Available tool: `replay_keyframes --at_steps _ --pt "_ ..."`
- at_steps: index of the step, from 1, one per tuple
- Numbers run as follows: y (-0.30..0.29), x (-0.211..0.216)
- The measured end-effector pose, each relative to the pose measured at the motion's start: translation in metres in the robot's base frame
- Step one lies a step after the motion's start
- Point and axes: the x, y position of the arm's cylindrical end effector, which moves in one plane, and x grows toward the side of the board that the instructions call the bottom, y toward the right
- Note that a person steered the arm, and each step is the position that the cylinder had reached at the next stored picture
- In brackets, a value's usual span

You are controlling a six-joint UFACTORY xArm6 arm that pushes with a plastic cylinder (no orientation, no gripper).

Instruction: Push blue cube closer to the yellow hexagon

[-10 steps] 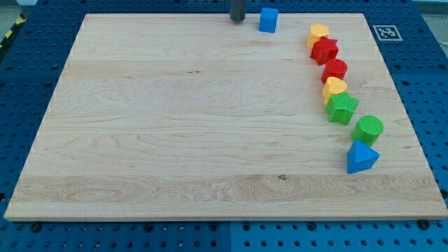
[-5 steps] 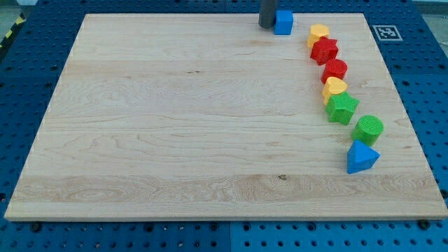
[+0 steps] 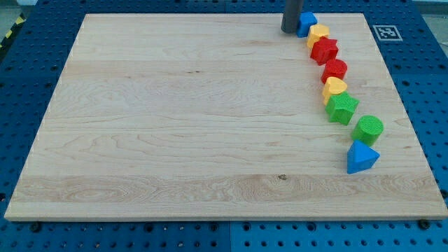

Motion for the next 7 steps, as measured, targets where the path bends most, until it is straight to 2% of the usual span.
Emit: replay_keyframes --at_steps 7 --pt "-0.0043 0.0004"
